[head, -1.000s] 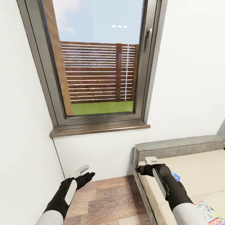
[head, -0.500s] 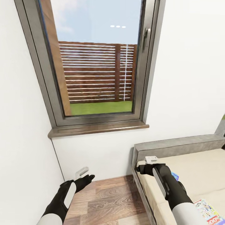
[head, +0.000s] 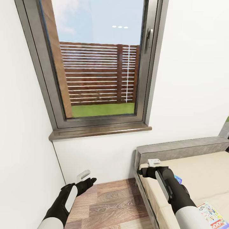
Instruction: Put all the toys in the child's room - the three board games (two on the bed and one on the table), the two jigsaw puzzles on the table, and the tennis ball on the table - inside the toy box on the table in the child's room.
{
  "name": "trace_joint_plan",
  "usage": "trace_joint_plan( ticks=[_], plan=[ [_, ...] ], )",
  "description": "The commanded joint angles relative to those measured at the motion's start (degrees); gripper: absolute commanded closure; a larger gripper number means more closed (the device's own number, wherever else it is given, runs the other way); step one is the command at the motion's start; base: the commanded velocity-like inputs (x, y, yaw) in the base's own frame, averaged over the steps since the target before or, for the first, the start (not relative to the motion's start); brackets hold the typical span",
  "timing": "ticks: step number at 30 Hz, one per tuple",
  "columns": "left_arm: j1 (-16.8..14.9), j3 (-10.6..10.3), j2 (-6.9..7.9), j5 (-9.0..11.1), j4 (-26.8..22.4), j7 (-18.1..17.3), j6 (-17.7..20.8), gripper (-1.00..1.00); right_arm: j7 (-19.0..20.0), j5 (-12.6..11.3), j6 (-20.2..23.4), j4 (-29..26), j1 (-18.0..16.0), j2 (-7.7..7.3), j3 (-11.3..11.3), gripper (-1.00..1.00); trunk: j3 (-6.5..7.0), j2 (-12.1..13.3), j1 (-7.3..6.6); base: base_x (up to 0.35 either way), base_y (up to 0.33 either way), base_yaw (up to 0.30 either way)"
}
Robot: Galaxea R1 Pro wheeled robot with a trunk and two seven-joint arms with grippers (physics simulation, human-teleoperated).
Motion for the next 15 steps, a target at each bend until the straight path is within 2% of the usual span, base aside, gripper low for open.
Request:
trace_joint_plan(
  ticks=[1,15],
  plan=[
    [0.0,0.3,-0.08,0.1,-0.1,-0.3,0.4,-1.0,0.1,0.0,0.3,-0.1,0.0,-0.03,0.1,-1.0,-0.06,0.0,0.0,0.0,0.0,0.0],
    [0.0,0.3,-0.08,0.1,-0.1,-0.3,0.4,-1.0,0.1,0.0,0.3,-0.1,0.0,-0.03,0.1,-1.0,-0.06,0.0,0.0,0.0,0.0,0.0]
  ],
)
